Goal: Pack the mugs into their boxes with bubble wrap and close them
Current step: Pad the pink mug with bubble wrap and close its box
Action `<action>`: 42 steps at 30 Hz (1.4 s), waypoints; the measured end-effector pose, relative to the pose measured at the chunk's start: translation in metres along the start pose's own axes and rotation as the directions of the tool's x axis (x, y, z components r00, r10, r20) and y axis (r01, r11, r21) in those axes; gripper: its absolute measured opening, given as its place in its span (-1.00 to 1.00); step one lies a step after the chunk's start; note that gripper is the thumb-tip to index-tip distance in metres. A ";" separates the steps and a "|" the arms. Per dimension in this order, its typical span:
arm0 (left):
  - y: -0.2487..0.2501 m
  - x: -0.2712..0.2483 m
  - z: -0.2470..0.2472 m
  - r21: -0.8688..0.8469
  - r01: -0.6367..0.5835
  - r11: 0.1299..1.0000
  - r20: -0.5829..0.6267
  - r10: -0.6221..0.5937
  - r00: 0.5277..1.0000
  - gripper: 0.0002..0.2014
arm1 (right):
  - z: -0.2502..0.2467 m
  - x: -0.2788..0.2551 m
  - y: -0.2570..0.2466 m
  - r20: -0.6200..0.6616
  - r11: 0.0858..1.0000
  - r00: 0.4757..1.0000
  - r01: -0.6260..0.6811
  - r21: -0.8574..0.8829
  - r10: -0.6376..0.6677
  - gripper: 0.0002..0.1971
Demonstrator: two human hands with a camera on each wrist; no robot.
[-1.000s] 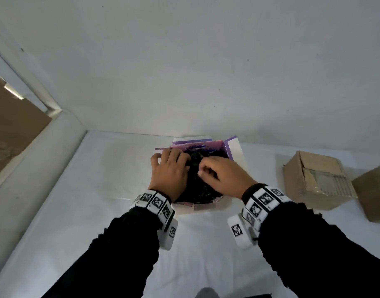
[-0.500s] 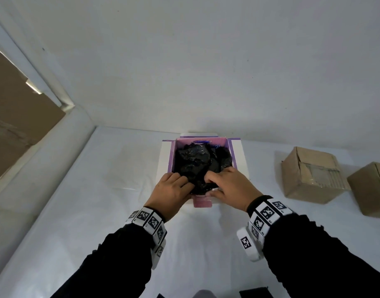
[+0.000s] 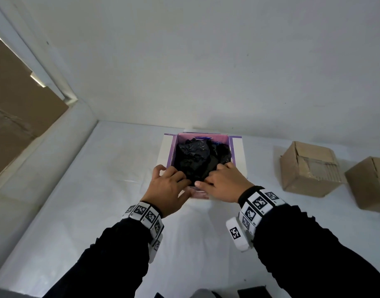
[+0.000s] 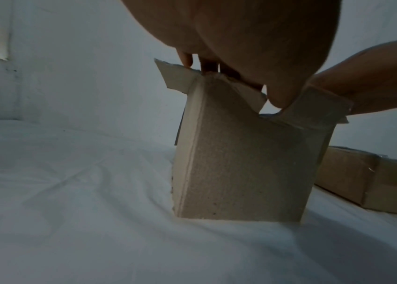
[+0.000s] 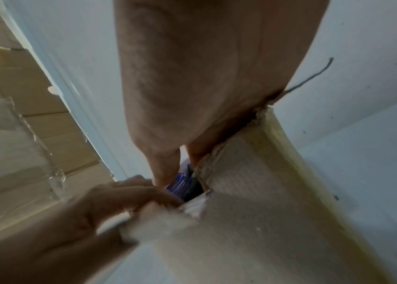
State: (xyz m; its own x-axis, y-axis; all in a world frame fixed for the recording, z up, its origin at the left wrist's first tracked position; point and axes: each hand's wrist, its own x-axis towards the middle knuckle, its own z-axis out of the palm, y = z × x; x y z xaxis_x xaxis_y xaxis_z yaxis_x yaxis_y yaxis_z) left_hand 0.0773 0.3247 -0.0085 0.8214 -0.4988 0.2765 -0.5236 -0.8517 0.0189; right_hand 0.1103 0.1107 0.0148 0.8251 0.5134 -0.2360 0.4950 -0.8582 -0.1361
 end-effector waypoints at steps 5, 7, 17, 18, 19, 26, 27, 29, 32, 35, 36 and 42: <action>0.004 -0.001 -0.001 0.024 0.022 0.999 0.038 -0.023 0.999 -0.74 | -0.005 -0.002 -0.001 0.055 0.994 0.998 -0.011 0.108 0.005 -0.46; 0.006 0.003 -0.002 0.045 0.087 0.995 0.041 -0.089 0.995 -0.68 | -0.010 0.001 -0.002 0.136 0.989 0.991 -0.025 0.147 0.005 -0.45; 0.001 0.044 -0.020 0.136 0.184 0.973 0.362 -0.222 0.905 -0.42 | -0.024 -0.002 0.033 -0.161 0.947 0.985 0.007 -0.321 -0.062 -0.81; 0.000 0.048 -0.020 0.126 0.199 0.972 0.375 -0.233 0.897 -0.43 | -0.023 -0.002 0.031 -0.134 0.941 0.989 0.014 -0.337 -0.063 -0.80; -0.001 0.049 -0.020 0.115 0.213 0.970 0.388 -0.241 0.890 -0.43 | -0.023 -0.002 0.029 -0.104 0.938 0.993 0.020 -0.345 -0.059 -0.80; -0.003 0.033 -0.016 0.073 0.172 0.982 0.430 -0.186 0.883 -0.15 | -0.027 0.003 0.024 0.026 0.944 1.000 0.008 -0.331 0.000 -0.76; -0.004 0.030 -0.016 0.078 0.150 0.986 0.417 -0.169 0.893 -0.07 | -0.025 0.004 0.026 0.000 0.944 1.000 0.011 -0.329 -0.011 -0.73; -0.006 0.029 -0.014 0.099 0.102 0.990 0.413 -0.134 0.901 -0.02 | -0.021 0.005 0.028 0.017 0.954 1.000 0.004 -0.299 0.001 -0.67; -0.008 0.032 -0.014 0.055 0.114 0.992 0.374 -0.126 0.919 -0.21 | -0.024 0.007 0.022 0.115 0.961 0.993 0.011 -0.278 0.022 -0.69; -0.015 0.038 -0.014 0.009 0.116 0.993 0.325 -0.113 0.939 -0.39 | -0.049 0.012 0.018 0.191 0.977 0.982 0.025 -0.211 0.016 -0.76; -0.018 0.039 -0.014 0.020 0.105 0.994 0.302 -0.106 0.947 -0.47 | -0.059 0.017 0.018 0.155 0.987 0.988 0.023 -0.161 0.002 -0.77; -0.016 0.029 -0.015 0.113 0.227 0.967 0.166 -0.243 0.956 -0.51 | -0.070 0.070 0.004 0.109 0.988 0.992 0.079 -0.131 -0.065 -0.56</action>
State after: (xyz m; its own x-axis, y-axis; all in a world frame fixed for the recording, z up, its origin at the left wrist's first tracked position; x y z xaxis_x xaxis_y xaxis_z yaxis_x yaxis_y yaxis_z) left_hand 0.1060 0.3265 0.0139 0.9499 -0.2961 0.1003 -0.2948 -0.9551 -0.0279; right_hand 0.1894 0.1437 0.0647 0.7566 0.5643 -0.3304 0.5899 -0.8070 -0.0274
